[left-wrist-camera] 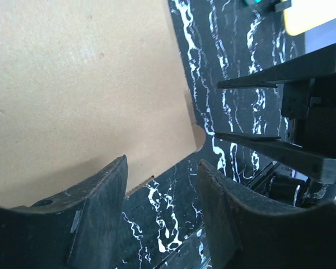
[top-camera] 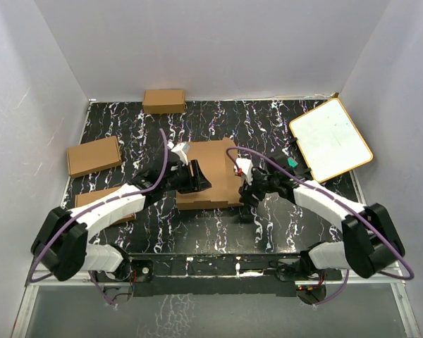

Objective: Fold the paper box

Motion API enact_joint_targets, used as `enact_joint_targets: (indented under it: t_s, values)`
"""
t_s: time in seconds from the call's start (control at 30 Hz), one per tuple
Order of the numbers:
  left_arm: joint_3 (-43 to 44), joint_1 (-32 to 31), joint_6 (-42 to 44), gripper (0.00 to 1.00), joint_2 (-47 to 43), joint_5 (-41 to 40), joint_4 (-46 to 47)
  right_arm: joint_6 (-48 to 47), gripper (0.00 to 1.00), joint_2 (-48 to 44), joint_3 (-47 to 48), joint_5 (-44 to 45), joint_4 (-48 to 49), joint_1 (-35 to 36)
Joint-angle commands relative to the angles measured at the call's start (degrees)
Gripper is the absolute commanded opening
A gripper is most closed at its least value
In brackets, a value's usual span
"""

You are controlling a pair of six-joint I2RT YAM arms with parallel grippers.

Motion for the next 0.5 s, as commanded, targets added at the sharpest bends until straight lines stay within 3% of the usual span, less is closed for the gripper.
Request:
enact_joint_targets:
  t_s: [0.0, 0.17, 0.27, 0.3, 0.37, 0.47]
  values:
    - [1.9, 0.0, 2.1, 0.52, -7.4, -3.6, -3.0, -4.5, 0.6, -6.1, 0.5, -14.3, -2.2, -3.0]
    - [-0.3, 0.2, 3.5, 0.68, -14.1, -9.5, -6.0, -2.5, 0.59, -7.6, 0.4, -16.1, -0.8, -5.7]
    - [-0.5, 0.6, 5.4, 0.86, -17.0, -15.1, -10.4, 1.2, 0.57, -6.9, 0.2, -11.2, 2.4, -6.4]
    - [0.0, 0.9, 6.3, 0.95, -17.6, -17.1, -12.2, 2.9, 0.52, -6.6, 0.1, -9.2, 4.0, -6.4]
    - [1.3, 2.4, 8.7, 0.97, -17.5, -19.3, -15.4, 4.3, 0.43, -5.4, 0.1, -6.2, 6.6, -6.4]
    - [4.0, 8.1, 11.7, 0.97, -14.5, -15.5, -18.4, 5.2, 0.32, -2.2, 1.3, -6.0, 8.1, -6.2]
